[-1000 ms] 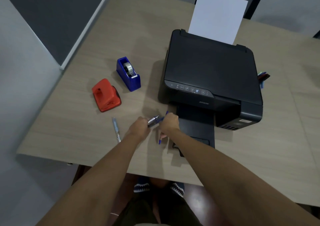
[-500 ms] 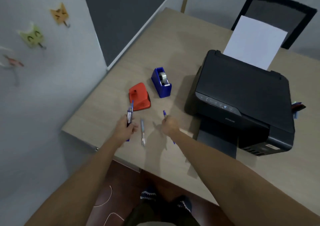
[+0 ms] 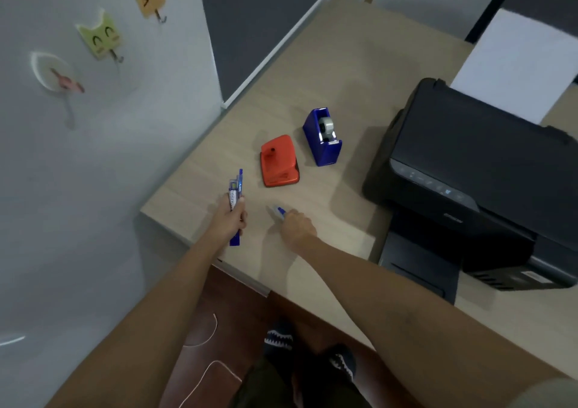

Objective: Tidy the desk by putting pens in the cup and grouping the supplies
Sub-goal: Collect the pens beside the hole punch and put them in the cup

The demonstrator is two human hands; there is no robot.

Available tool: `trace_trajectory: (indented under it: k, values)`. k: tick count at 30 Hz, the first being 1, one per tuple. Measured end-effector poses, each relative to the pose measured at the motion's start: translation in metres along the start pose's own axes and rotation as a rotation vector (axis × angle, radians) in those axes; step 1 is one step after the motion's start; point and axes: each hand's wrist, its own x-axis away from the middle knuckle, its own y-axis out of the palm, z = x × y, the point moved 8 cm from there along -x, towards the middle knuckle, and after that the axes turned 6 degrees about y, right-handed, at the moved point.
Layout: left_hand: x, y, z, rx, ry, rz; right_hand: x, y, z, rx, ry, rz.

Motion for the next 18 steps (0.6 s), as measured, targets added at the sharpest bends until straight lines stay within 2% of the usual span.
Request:
trace_trajectory:
  k: [3, 10, 14, 18]
  values:
    - [-0.008, 0.015, 0.023, 0.065, -0.007, 0.006, 0.005, -0.036, 0.009, -0.214, -0.01, -0.027]
    - [-0.024, 0.127, 0.165, 0.114, 0.272, -0.119, 0.032, -0.212, 0.043, -0.515, -0.135, 0.263]
    - [0.002, 0.227, 0.243, 0.085, 0.458, -0.248, 0.059, -0.323, 0.117, -0.744, -0.127, 0.504]
    - [0.028, 0.332, 0.277, 0.177, 0.399, -0.383, 0.077, -0.394, 0.225, -0.97, -0.042, 0.685]
